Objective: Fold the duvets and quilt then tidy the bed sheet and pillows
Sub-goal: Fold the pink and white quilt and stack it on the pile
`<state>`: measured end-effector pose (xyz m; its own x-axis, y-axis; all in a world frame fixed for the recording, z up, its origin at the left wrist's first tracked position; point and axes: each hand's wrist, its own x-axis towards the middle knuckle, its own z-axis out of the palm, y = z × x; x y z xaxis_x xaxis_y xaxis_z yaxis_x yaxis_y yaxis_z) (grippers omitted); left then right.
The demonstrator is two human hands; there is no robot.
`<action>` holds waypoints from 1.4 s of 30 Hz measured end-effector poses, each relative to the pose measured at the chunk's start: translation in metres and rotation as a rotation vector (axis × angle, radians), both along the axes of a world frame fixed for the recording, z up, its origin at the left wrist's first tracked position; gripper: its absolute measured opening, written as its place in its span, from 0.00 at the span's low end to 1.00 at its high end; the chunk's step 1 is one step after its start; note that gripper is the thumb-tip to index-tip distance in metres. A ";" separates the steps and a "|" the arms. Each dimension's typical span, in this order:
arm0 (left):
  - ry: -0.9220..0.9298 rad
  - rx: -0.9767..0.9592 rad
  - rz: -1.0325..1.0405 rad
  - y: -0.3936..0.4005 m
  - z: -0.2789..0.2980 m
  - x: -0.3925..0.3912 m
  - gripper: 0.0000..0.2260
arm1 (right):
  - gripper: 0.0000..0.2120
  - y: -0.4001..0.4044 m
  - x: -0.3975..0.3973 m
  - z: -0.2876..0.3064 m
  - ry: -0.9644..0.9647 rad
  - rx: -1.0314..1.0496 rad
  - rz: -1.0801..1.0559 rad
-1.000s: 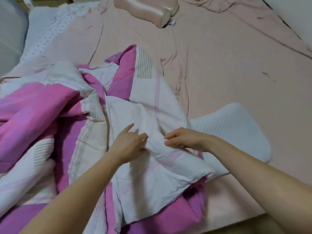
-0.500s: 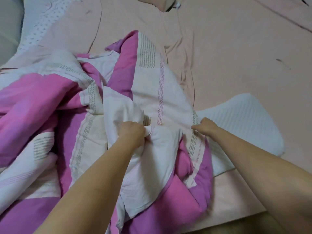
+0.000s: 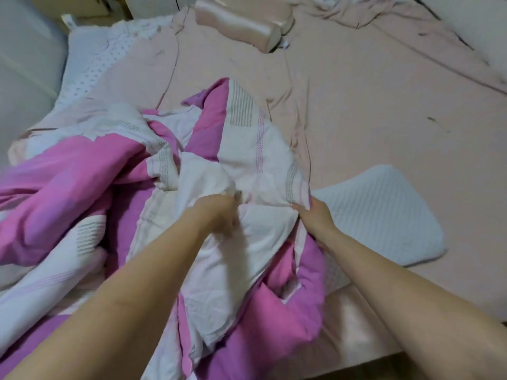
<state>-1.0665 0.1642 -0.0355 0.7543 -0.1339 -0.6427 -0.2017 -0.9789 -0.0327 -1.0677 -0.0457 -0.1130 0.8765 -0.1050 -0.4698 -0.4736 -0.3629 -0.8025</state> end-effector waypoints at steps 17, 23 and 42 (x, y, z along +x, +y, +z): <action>-0.266 0.227 0.106 0.088 0.187 -0.127 0.28 | 0.09 0.005 -0.027 0.225 -0.542 -0.210 -0.176; -0.634 0.192 0.264 0.068 0.201 -0.117 0.21 | 0.07 0.031 0.015 0.271 -0.724 -0.204 -0.025; -0.187 -0.171 0.497 -0.209 0.150 0.011 0.24 | 0.18 -0.199 0.156 0.211 -0.258 -0.472 0.465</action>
<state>-1.0556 -0.0446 0.1148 0.8526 0.1765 -0.4919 0.2796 -0.9493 0.1440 -0.9122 -0.2444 0.0979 0.9571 0.1657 -0.2376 -0.0012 -0.8180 -0.5753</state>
